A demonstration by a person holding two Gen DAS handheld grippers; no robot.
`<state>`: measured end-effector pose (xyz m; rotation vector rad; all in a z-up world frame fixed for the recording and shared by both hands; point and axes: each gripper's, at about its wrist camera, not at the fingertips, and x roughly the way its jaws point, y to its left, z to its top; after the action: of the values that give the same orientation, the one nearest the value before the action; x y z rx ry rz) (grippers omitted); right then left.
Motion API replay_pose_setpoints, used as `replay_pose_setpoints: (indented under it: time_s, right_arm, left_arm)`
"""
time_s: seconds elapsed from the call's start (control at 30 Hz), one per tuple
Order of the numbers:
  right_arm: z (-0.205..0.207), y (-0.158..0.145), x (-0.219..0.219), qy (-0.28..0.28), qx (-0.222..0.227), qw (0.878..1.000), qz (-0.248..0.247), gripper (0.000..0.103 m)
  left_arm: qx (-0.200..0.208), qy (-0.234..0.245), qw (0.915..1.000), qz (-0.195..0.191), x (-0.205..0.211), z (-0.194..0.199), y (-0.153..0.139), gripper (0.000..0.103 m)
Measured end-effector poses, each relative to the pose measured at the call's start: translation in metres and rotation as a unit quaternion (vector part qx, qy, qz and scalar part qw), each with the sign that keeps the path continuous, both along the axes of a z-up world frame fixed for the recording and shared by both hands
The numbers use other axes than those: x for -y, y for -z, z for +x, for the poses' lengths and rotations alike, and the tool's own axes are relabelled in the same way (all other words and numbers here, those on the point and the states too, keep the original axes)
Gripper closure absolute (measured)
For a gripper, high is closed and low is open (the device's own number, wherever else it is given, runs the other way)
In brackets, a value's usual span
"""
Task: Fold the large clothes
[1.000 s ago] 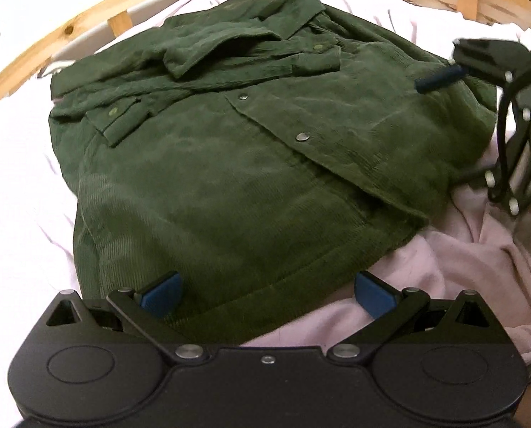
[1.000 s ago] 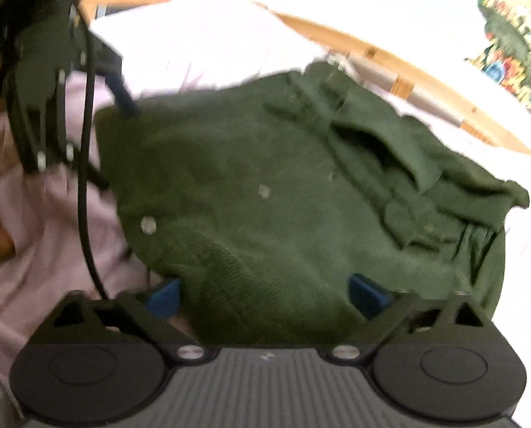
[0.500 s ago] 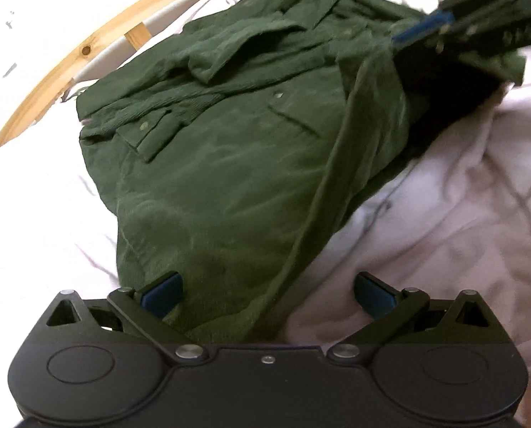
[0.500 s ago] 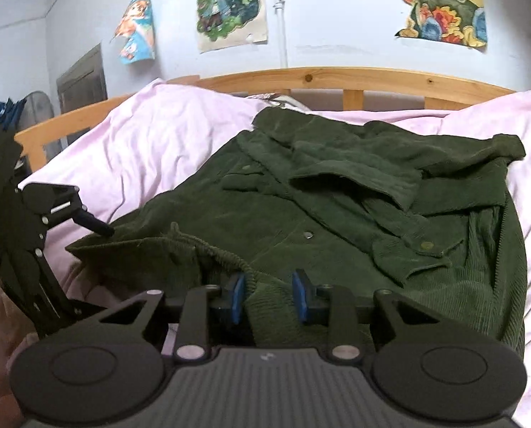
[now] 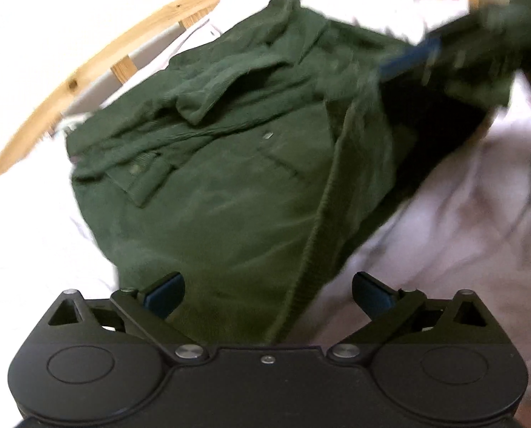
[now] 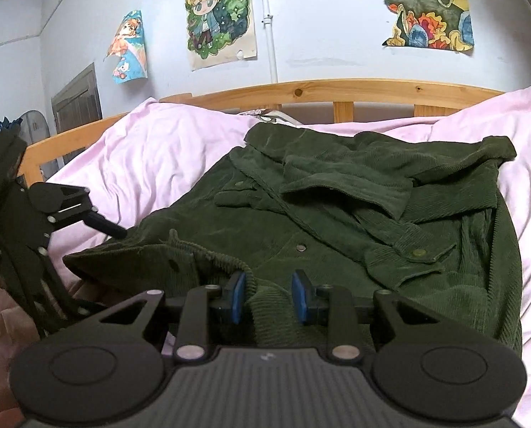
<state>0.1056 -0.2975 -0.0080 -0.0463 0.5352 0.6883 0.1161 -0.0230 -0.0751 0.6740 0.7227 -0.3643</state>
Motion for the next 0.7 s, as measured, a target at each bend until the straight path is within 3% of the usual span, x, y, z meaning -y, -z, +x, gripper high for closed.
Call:
replay_pose_setpoints:
  time_s: [0.1,0.3,0.37,0.53,0.63,0.7]
  right_arm:
    - [-0.003,0.000,-0.001,0.001,0.002,1.000,0.000,0.071]
    - [-0.004,0.001,0.000,-0.002,0.008,1.000,-0.001,0.071]
    - [-0.006,0.002,0.000,-0.003,0.008,1.000,0.000,0.069]
    - [-0.010,0.002,0.003,-0.003,0.014,1.000,-0.002,0.064]
    - [-0.010,0.002,0.006,0.002,0.013,1.000,0.000,0.058]
    - [-0.011,0.000,0.009,0.007,0.014,1.000,0.003,0.051]
  left_arm:
    - [0.000,0.013,0.9968,0.079,0.008,0.006,0.018,0.008]
    - [0.008,0.002,0.9929,0.119,0.005,0.011,0.031,0.011]
    - [0.013,-0.007,0.9921,0.125,-0.001,0.013,0.031,0.037]
    - [0.041,0.003,0.9928,0.113,-0.009,0.007,0.020,0.077]
    - [0.070,0.015,0.9925,0.099,-0.010,0.004,0.003,0.089]
    - [0.069,0.010,0.9947,0.075,-0.012,0.013,-0.017,0.092]
